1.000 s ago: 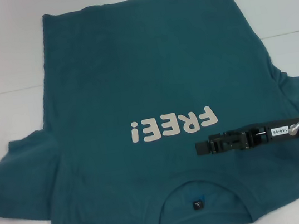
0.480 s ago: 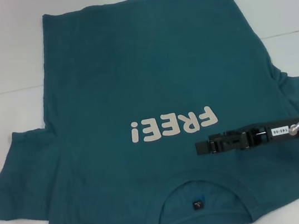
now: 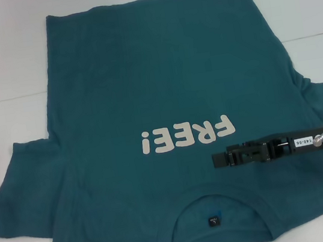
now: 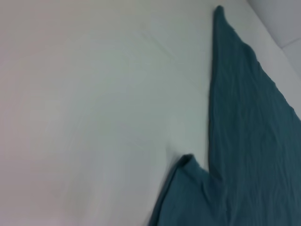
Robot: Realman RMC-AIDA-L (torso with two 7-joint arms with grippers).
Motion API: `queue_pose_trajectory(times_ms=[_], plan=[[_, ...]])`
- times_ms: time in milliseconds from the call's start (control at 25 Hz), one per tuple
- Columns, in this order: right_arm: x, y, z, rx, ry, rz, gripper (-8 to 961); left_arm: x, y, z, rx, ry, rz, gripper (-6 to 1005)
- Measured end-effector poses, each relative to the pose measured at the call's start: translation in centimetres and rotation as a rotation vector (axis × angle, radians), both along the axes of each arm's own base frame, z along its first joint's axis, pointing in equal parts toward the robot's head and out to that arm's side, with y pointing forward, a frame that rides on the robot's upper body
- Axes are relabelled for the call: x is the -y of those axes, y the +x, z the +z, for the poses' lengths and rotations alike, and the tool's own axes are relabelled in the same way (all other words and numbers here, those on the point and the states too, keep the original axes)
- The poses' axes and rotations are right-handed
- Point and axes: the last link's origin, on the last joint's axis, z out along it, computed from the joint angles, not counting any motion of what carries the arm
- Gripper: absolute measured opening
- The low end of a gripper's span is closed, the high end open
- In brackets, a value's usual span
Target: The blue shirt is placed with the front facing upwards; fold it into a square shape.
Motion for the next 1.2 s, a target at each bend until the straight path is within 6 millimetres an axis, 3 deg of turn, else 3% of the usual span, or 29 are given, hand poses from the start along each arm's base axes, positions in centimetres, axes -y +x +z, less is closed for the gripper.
queue_pose_trajectory(times_ms=[160, 560, 800, 1200], plan=[[-0.1, 0.0, 0.0, 0.000, 0.001, 0.000, 945, 1.2, -0.3, 0.2, 0.071, -0.007, 0.054, 179], [-0.3, 0.0, 0.0, 0.008, 0.012, -0.002, 945, 3.2, -0.7, -0.2, 0.121, -0.091, 0.130, 637], [-0.4, 0.1, 0.0, 0.012, 0.017, -0.005, 945, 3.3, -1.4, 0.2, 0.122, -0.071, 0.177, 828], [-0.5, 0.2, 0.0, 0.018, 0.026, -0.010, 945, 3.0, -1.8, -0.2, 0.096, -0.071, 0.218, 829]])
